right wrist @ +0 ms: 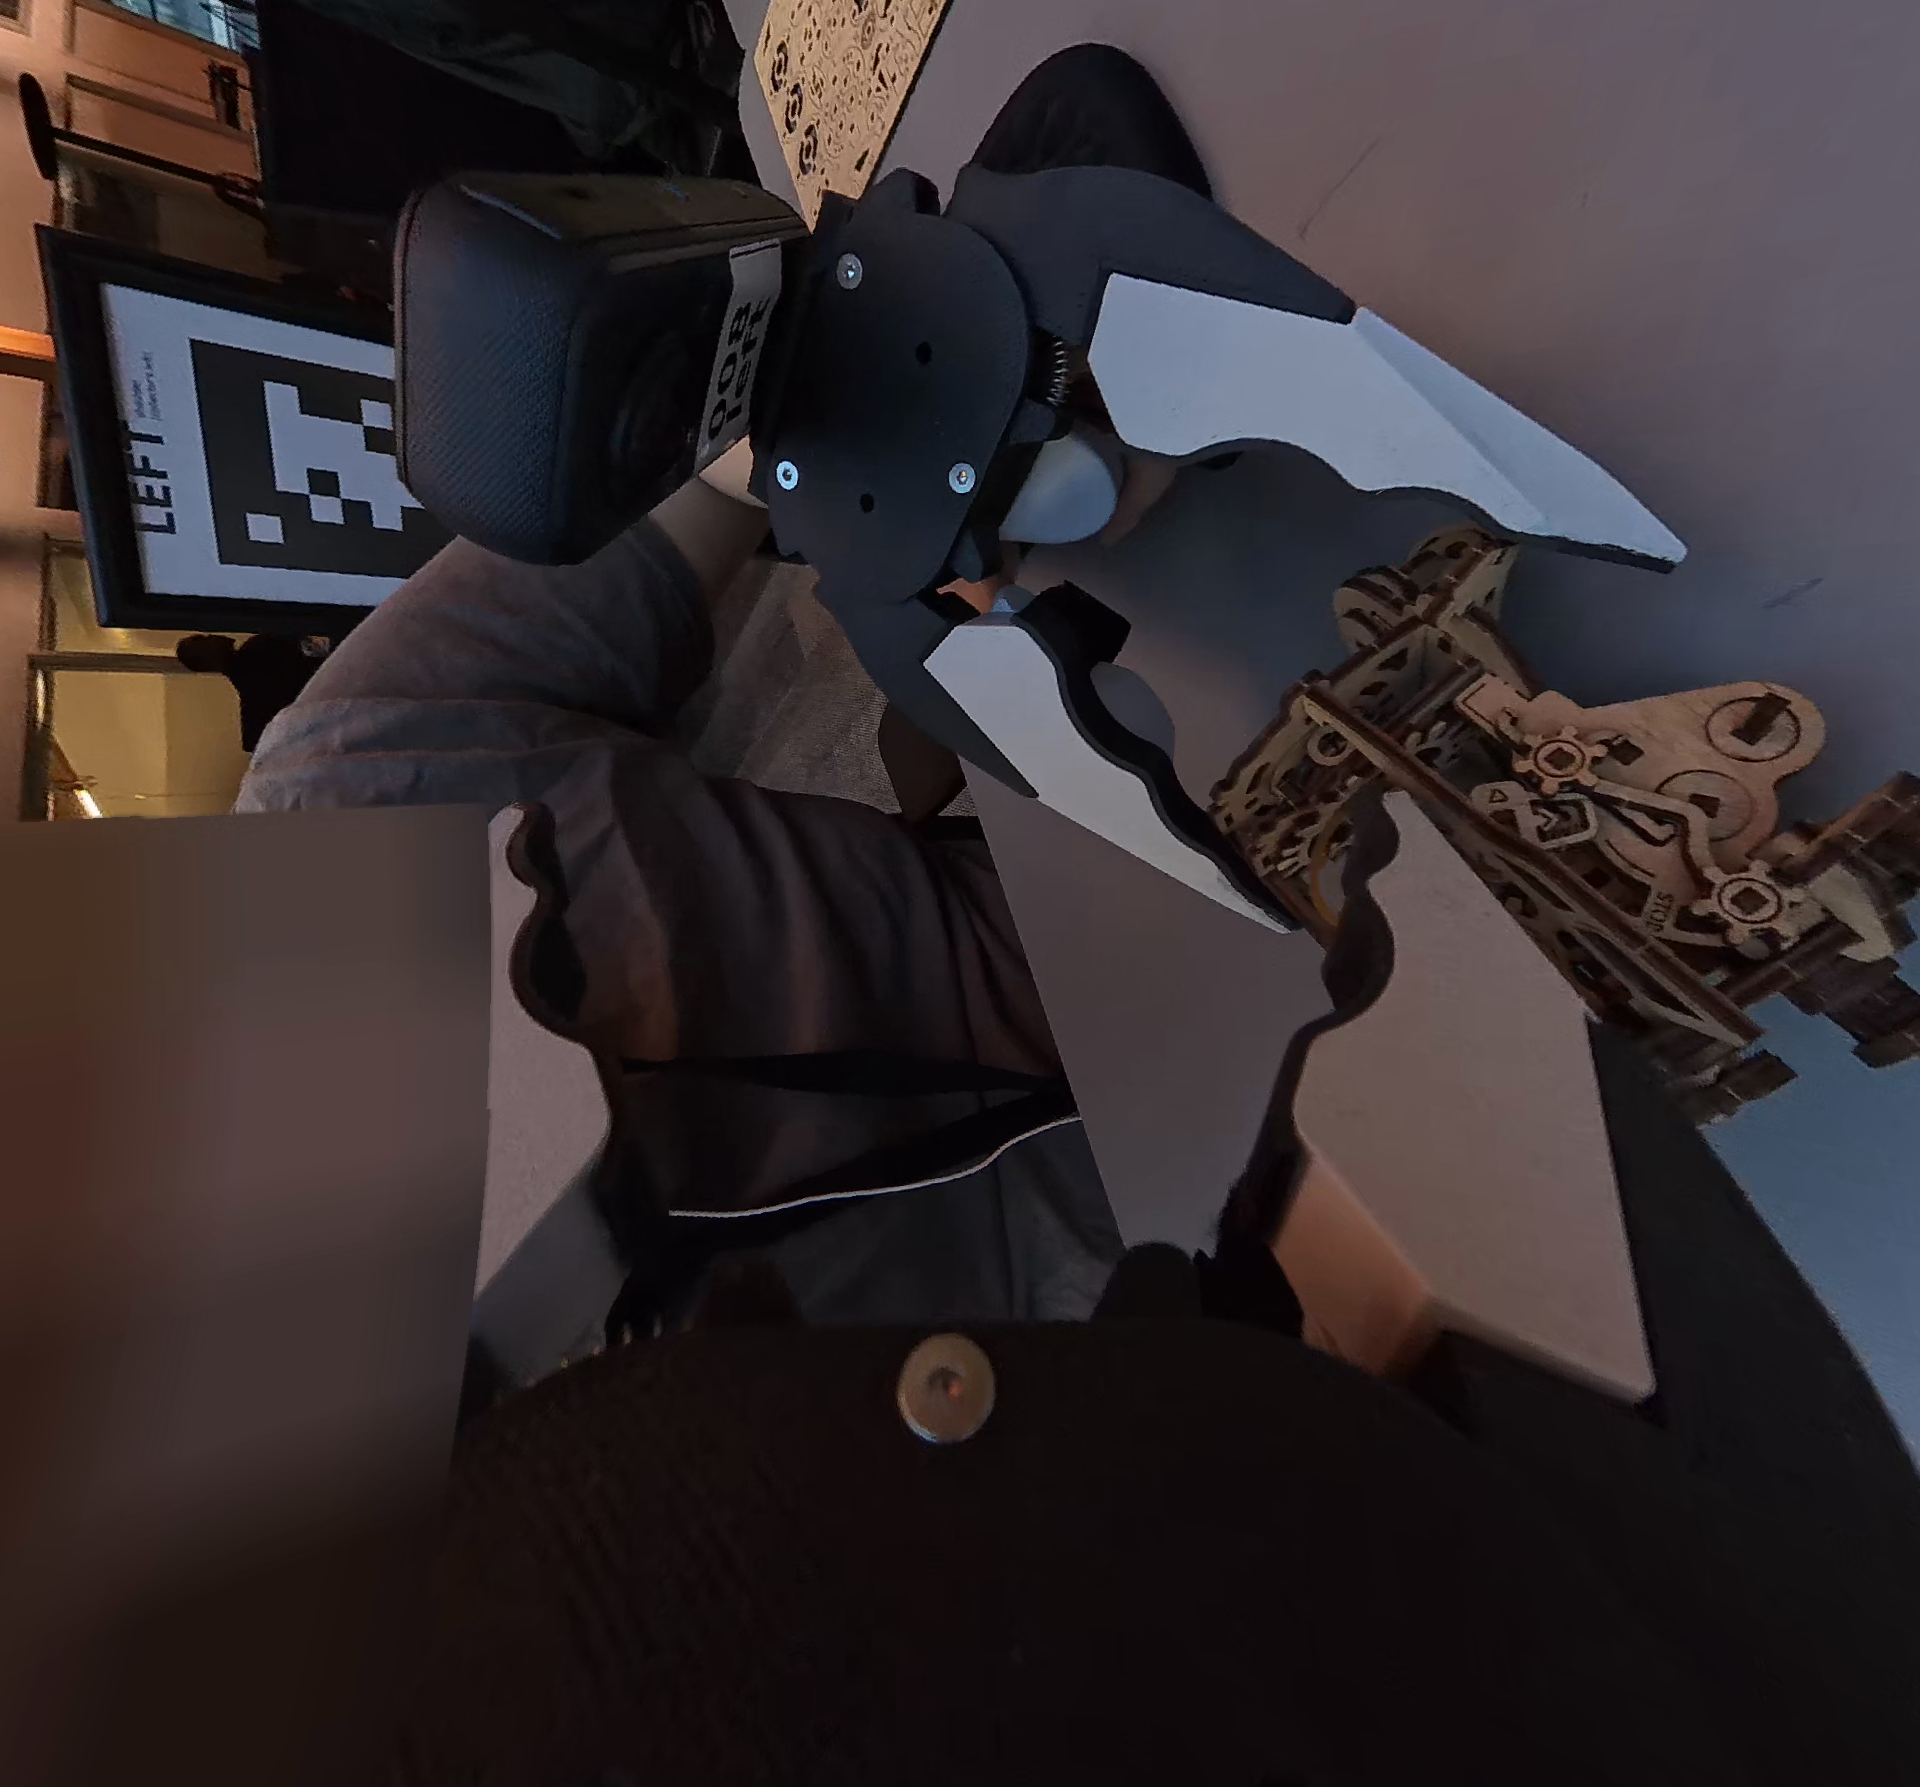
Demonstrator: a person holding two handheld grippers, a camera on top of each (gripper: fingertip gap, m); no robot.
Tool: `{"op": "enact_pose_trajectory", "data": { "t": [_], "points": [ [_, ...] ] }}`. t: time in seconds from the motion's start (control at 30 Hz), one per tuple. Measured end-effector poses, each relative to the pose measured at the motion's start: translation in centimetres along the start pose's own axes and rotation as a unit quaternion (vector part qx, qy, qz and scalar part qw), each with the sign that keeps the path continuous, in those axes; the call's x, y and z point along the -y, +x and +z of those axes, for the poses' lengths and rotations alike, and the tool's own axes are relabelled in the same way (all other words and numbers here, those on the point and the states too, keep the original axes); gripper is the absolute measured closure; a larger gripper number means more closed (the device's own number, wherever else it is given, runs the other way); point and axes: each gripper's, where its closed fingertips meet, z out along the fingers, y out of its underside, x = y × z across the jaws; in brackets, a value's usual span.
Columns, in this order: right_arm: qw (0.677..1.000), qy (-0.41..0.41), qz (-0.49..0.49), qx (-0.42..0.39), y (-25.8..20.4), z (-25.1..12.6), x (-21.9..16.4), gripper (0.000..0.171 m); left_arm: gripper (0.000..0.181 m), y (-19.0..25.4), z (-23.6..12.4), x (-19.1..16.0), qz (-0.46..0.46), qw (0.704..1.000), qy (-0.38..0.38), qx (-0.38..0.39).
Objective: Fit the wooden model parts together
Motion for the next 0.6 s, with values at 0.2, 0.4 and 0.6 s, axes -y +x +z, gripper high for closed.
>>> {"op": "enact_pose_trajectory", "data": {
  "t": [0.2,0.4,0.6],
  "points": [
    [1.000,0.017,-0.003,-0.007,0.22,0.13,0.25,0.023,0.095,-0.16,0.02,-0.03,-0.007,1.000,0.000,0.002],
    [0.999,0.018,-0.024,-0.024,0.47,0.50,0.02,0.022,0.095,-0.29,-0.03,-0.07,-0.017,1.000,0.000,0.000],
    [0.999,0.038,-0.017,0.002,0.07,-0.18,0.32,0.023,0.095,-0.36,-0.05,-0.08,-0.024,1.000,0.002,-0.005]
  ]
}}
